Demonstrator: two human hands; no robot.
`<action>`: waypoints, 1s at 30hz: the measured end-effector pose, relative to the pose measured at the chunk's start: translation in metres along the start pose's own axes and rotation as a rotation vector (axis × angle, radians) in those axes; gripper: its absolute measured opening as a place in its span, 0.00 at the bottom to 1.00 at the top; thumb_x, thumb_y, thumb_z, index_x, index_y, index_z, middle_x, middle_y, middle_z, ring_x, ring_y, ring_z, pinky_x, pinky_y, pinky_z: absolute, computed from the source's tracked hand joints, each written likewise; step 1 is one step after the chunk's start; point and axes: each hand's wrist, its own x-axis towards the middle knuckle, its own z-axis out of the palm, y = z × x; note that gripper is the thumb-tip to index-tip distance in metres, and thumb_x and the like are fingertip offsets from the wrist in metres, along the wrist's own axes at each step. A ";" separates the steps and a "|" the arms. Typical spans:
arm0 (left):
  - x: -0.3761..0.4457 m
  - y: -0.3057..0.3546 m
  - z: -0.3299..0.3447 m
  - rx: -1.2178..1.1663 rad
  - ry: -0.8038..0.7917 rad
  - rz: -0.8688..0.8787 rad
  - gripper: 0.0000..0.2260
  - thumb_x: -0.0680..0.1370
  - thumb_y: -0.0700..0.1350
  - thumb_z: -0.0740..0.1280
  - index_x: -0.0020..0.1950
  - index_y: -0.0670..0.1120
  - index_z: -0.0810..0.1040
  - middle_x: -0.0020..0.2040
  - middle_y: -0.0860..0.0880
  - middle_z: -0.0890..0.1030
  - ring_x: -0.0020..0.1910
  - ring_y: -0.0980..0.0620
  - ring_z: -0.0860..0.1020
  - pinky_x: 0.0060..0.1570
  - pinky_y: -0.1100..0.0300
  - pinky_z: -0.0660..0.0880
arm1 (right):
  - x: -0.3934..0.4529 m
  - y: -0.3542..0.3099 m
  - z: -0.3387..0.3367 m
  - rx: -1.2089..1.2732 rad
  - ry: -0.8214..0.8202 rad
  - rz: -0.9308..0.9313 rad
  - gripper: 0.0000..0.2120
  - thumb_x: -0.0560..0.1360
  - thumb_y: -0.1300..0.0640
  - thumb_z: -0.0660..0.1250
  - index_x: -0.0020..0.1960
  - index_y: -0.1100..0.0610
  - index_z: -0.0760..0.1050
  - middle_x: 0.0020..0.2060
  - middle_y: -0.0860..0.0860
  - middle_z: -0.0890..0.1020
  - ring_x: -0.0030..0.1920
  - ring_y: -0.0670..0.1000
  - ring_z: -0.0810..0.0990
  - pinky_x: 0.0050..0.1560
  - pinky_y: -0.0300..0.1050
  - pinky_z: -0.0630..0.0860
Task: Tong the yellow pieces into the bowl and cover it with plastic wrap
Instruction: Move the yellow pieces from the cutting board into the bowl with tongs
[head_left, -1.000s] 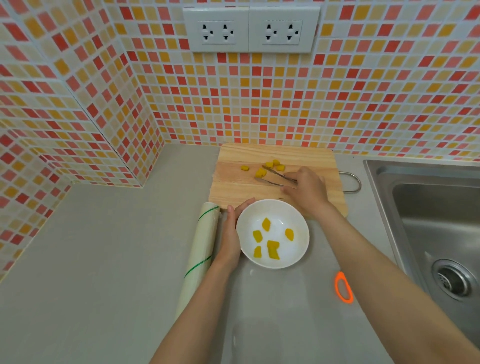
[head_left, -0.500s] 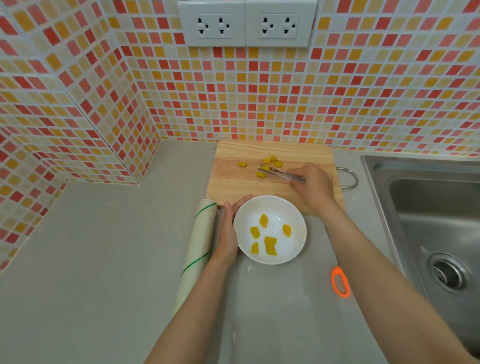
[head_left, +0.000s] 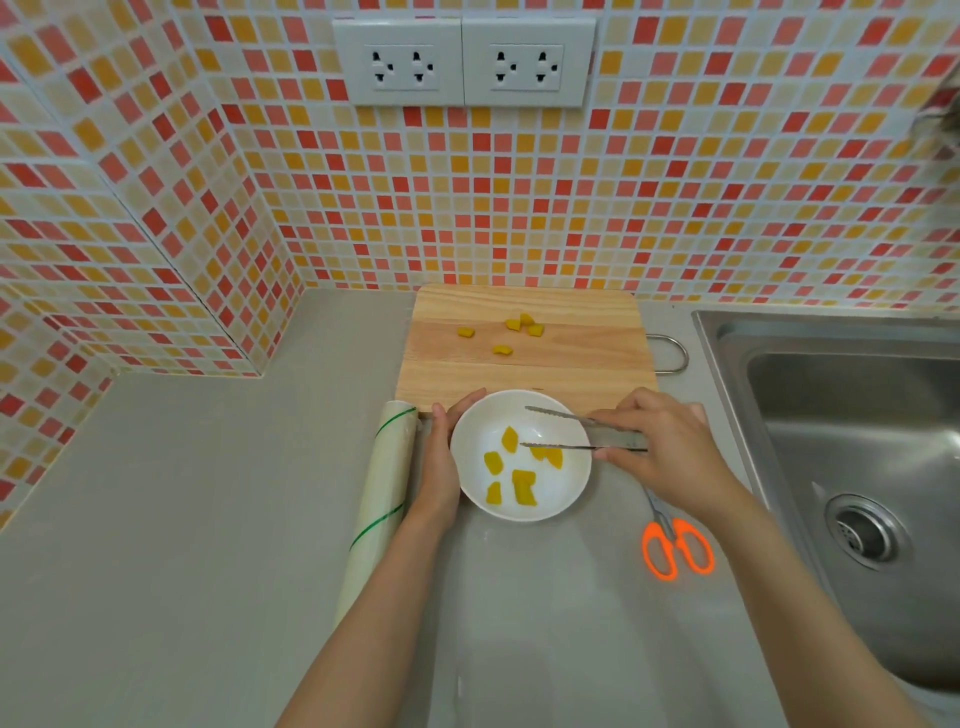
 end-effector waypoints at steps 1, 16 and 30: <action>0.000 0.000 0.000 -0.001 0.002 -0.001 0.24 0.82 0.55 0.43 0.56 0.50 0.78 0.53 0.52 0.82 0.54 0.52 0.79 0.57 0.55 0.74 | 0.003 0.000 -0.002 0.011 0.006 -0.001 0.20 0.69 0.49 0.72 0.60 0.46 0.77 0.45 0.47 0.76 0.52 0.50 0.74 0.48 0.43 0.55; -0.001 -0.001 0.001 -0.016 0.003 -0.037 0.24 0.82 0.55 0.43 0.59 0.50 0.76 0.56 0.50 0.81 0.57 0.50 0.78 0.59 0.55 0.74 | 0.116 0.008 0.046 0.012 0.022 0.157 0.18 0.72 0.50 0.69 0.61 0.49 0.77 0.53 0.53 0.78 0.58 0.54 0.74 0.55 0.48 0.62; 0.001 -0.003 -0.002 0.011 0.003 -0.016 0.24 0.82 0.56 0.44 0.57 0.52 0.78 0.53 0.54 0.83 0.56 0.53 0.79 0.58 0.55 0.74 | 0.069 -0.001 0.034 0.307 0.181 0.141 0.12 0.70 0.57 0.71 0.53 0.54 0.82 0.45 0.54 0.81 0.49 0.55 0.79 0.57 0.60 0.71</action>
